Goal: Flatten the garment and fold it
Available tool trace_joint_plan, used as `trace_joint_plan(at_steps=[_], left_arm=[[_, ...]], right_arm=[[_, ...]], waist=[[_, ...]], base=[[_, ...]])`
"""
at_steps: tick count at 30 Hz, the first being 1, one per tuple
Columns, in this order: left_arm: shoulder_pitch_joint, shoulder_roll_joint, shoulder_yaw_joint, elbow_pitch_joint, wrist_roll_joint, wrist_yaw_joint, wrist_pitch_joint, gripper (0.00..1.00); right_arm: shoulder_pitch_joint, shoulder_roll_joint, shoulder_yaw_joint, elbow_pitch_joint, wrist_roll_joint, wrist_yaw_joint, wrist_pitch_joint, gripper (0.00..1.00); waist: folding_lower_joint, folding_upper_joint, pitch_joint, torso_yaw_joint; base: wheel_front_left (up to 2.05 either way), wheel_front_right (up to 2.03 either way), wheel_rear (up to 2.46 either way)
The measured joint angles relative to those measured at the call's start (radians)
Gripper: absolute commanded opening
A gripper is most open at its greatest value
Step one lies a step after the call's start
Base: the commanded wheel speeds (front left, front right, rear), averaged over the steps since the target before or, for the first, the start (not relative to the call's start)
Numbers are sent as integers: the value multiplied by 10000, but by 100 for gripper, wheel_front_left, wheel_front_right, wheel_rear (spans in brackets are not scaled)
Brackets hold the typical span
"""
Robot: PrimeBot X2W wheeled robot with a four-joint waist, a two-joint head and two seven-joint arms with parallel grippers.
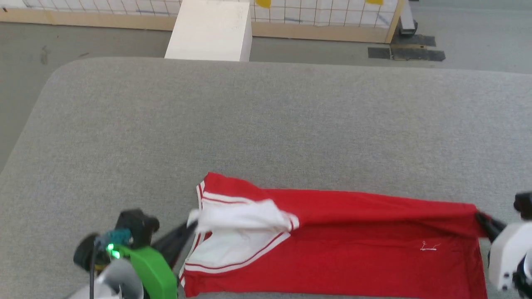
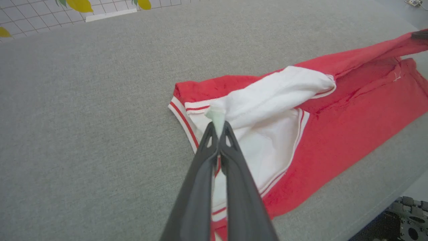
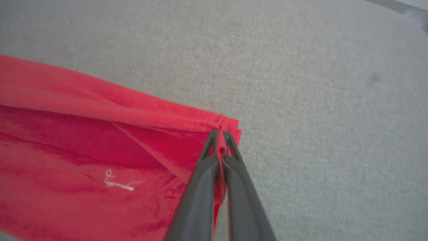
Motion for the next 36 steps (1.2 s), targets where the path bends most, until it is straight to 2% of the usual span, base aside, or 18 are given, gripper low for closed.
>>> trace_joint_plan(at_steps=[3, 6, 7, 8, 12, 13, 14, 19, 22, 24, 27, 31, 34, 36], left_arm=[[380, -2, -127, 299, -360, -92, -15, 0], [414, -136, -397, 970, -341, -416, -36, 0], [395, -232, -545, 1244, -244, -535, -29, 0], [297, -575, -907, 2033, 38, -848, 0, 0], [-87, -1032, -1223, 3005, 443, -1220, -142, 0], [-189, -1127, -1252, 3221, 518, -1292, -255, 12], [-244, -1204, -1248, 3405, 571, -1300, -382, 100], [-325, -1546, -1164, 4180, 740, -1296, -1306, 100], [-309, -1601, -911, 4307, 763, -1260, -2023, 100], [-270, -1676, -571, 4303, 619, -1066, -2426, 100], [-138, -1762, 88, 4115, 518, -533, -2859, 100], [219, -2088, 1496, 3361, 506, 58, -3009, 100], [691, -2746, 3051, 2278, 1151, 213, -3041, 100], [1239, -3400, 4050, 1751, 1565, 207, -3047, 100]], right_arm=[[582, 35, -56, -309, 0, 0, 414, 0], [930, -21, 13, -403, -6, 0, 775, 0], [985, -61, 21, -399, -12, 0, 859, 0], [1019, -226, 180, -368, -13, 0, 1024, 0], [1011, -500, 569, -332, 8, 0, 1164, 0], [1005, -577, 631, -337, 8, 0, 1162, 82], [992, -614, 658, -337, 12, 0, 1162, 100], [972, -802, 878, -447, 209, 0, 1310, 100], [970, -821, 853, -953, 499, 0, 1526, 100], [970, -738, 558, -1327, 861, 0, 1822, 100], [1061, -435, -236, -2017, 1258, 0, 2401, 100], [1244, 318, -1383, -2568, 1083, 0, 2709, 100], [1386, 1277, -2186, -2640, 485, 0, 2823, 100], [1465, 1956, -2648, -2619, -59, 0, 2836, 100]], waist=[[0, 0, 18, 29], [0, 0, 112, 66], [0, 0, 158, 79], [0, 0, 279, 115], [0, 0, 399, 178], [0, 0, 401, 190], [0, 0, 389, 195], [0, 0, 94, 178], [0, 0, -181, 145], [0, 0, -370, 123], [0, 0, -686, 106], [0, 0, -946, 134], [0, 0, -997, 227], [0, 0, -969, 296]], base=[[0, 0, 0], [0, 0, 0], [0, 0, 0], [0, 0, 0], [0, 0, 0], [0, 0, 0], [0, 0, 0], [0, 0, 0], [0, 0, 0], [0, 0, 0], [0, 0, 0], [0, 0, 0], [0, 0, 0], [0, 0, 0]])
